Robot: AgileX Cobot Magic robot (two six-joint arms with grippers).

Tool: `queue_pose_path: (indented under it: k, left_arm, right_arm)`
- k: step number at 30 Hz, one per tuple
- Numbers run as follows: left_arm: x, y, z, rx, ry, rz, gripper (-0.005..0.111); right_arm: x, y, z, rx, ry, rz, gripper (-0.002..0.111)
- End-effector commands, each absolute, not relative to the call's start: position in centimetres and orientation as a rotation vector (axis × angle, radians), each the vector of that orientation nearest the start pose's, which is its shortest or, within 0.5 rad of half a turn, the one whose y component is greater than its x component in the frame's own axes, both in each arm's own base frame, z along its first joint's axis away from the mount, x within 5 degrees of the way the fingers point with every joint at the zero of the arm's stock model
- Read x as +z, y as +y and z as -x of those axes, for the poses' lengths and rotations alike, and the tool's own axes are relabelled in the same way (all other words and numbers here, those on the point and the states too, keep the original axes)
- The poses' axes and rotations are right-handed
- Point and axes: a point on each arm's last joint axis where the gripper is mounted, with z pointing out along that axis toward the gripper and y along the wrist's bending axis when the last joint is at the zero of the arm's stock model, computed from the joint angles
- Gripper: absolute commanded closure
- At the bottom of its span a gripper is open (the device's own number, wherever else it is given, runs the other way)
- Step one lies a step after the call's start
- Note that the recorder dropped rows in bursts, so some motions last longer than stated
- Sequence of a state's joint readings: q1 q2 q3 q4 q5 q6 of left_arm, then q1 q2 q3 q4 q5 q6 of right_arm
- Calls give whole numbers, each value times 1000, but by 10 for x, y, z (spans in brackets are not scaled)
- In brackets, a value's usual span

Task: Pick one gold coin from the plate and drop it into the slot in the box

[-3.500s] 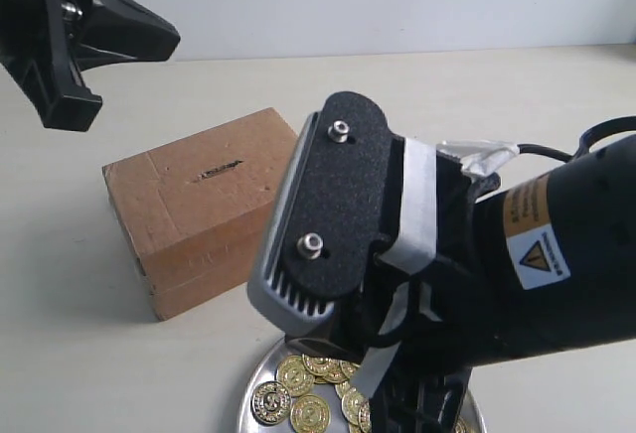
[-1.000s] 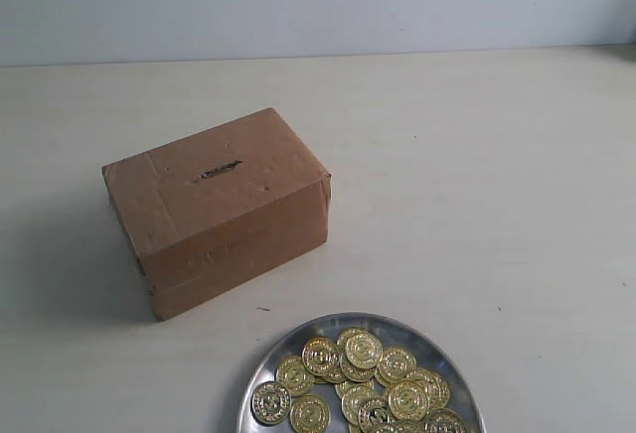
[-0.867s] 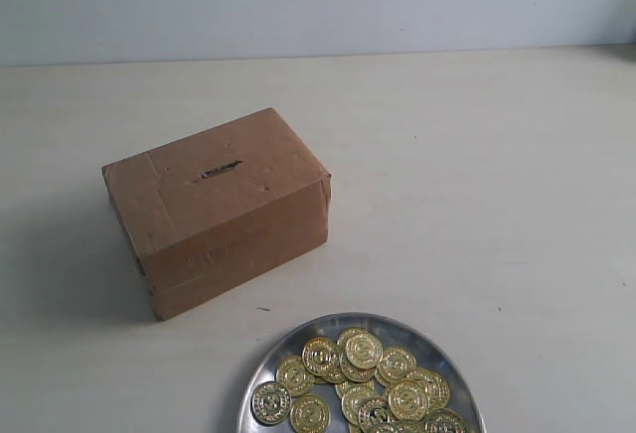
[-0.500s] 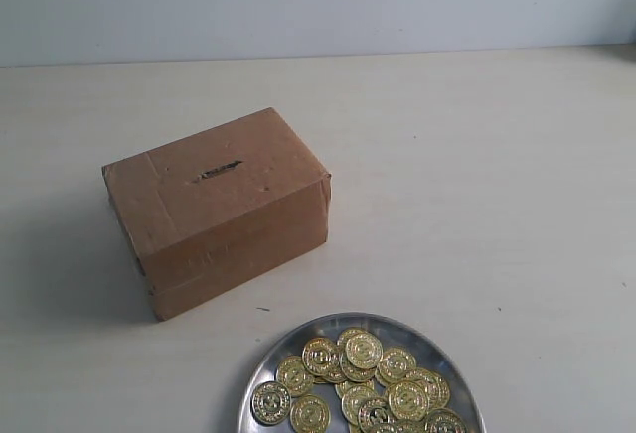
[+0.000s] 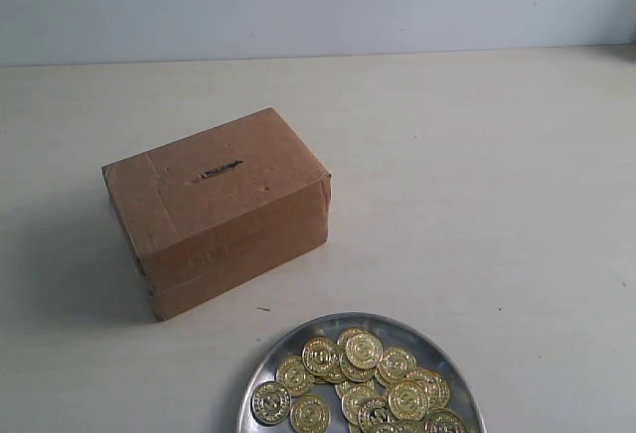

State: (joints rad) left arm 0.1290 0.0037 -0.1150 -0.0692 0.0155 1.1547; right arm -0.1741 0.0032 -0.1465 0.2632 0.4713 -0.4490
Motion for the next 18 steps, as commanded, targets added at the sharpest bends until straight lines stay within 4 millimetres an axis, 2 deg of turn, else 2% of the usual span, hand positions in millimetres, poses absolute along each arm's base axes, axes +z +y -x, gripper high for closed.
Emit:
queue_pose_path:
  k: [1,6,12,15,18]
  left_arm:
    - [220,5,-55,957,1323,-730,107]
    - [214,2,-56,910,1333,-776,107]
    - [209,1,-56,878,1366,-815,107]
    - [201,0,-56,843,1447,-869,107]
    - [194,0,-56,813,1511,-911,107]
  right_arm:
    - [178,-2,-51,-225,1903,139,108]
    - [191,-6,-55,-286,1735,106,108]
    - [191,-10,-55,-449,1731,222,108]
    - [191,-14,-54,-624,1728,352,108]
    - [191,-14,-54,-610,1736,343,108]
